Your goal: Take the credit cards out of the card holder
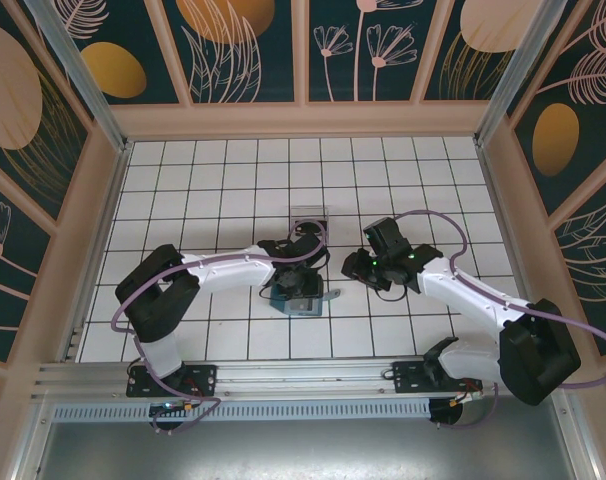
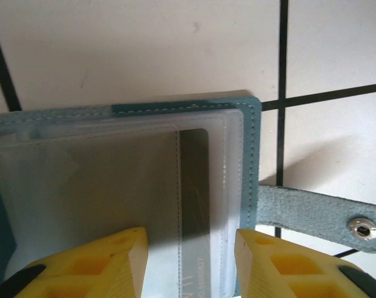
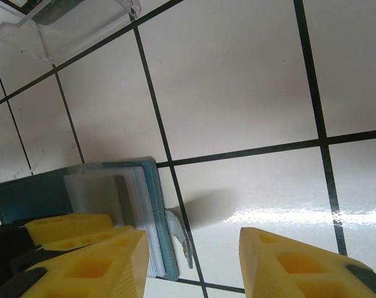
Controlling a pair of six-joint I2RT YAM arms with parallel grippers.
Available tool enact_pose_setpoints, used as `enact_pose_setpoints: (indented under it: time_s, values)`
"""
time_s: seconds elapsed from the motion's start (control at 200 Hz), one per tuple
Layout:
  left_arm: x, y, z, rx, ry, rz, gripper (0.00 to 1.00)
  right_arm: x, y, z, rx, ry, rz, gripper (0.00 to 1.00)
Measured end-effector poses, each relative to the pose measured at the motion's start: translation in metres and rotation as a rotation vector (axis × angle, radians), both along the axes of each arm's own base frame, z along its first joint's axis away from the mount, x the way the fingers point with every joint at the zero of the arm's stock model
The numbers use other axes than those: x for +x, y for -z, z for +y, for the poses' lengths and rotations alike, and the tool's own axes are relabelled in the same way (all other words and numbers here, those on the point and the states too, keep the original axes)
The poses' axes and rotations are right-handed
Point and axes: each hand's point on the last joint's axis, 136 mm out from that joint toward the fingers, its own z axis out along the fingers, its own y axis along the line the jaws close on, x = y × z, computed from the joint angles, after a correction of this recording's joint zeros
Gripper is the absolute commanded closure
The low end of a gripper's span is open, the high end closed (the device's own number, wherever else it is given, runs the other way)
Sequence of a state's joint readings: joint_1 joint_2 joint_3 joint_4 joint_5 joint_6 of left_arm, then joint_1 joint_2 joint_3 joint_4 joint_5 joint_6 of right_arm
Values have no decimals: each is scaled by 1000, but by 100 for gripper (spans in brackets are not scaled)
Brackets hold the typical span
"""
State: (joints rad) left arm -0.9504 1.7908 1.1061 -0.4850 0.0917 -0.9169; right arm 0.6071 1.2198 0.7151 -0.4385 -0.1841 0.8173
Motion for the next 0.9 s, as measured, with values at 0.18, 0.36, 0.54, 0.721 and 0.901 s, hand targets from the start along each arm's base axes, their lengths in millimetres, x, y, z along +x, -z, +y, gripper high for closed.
enact_pose_setpoints:
  time_s: [0.18,0.36,0.54,0.721,0.901]
  values:
    - [3,-3,6,59,5,-21,58,0,0,0,0,0,0,57]
    - [9,-5,9,108,15,-38,57,0,0,0,0,0,0,57]
    - [5,4,13,165,39,-32,56,0,0,0,3,-2,2,57]
    - [5,-2,6,172,56,-47,56,-1,1,0,4,0,6,57]
    - [6,-10,-6,124,62,-47,55,-2,3,-1,4,-1,11,57]
